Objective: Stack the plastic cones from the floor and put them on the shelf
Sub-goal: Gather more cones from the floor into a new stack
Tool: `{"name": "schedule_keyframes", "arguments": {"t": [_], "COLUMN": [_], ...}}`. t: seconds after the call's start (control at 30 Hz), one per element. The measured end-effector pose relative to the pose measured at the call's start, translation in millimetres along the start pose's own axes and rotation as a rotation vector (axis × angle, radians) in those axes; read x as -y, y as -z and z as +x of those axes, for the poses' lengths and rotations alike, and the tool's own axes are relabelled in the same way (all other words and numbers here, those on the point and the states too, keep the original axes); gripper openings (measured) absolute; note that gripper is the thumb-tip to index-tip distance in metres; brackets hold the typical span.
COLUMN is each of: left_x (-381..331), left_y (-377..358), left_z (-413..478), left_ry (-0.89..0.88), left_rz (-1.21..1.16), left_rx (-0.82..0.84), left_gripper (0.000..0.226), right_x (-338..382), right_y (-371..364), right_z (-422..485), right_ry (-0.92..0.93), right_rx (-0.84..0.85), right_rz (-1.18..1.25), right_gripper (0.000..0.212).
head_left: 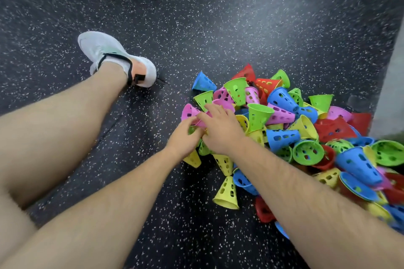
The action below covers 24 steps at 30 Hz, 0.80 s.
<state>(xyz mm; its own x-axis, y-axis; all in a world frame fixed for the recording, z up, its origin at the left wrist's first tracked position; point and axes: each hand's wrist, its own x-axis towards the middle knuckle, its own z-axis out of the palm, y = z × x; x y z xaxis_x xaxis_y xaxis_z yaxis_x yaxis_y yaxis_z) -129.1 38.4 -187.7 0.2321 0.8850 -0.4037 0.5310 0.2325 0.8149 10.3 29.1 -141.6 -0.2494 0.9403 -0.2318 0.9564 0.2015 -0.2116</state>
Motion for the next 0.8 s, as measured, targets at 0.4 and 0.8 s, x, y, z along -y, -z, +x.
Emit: {"name": "schedule_keyframes", "arguments": {"t": [0.4,0.8], "left_x": [-21.8,-24.3], "left_y": [24.2,20.2], "left_z": [-44.5,-63.1], "left_ry": [-0.122,-0.03], "left_rz": [0.149,-0.139], "left_rx": [-0.061,-0.131], "left_gripper": [0.074,0.071], "right_x": [-14.3,4.5], "right_y": [11.1,16.2], "right_z": [-41.0,-65.8], "right_ry": [0.056,-0.034], "right_rx": [-0.225,-0.222], "right_rz": [0.259,0.682], "right_gripper": [0.017,0.034]}}
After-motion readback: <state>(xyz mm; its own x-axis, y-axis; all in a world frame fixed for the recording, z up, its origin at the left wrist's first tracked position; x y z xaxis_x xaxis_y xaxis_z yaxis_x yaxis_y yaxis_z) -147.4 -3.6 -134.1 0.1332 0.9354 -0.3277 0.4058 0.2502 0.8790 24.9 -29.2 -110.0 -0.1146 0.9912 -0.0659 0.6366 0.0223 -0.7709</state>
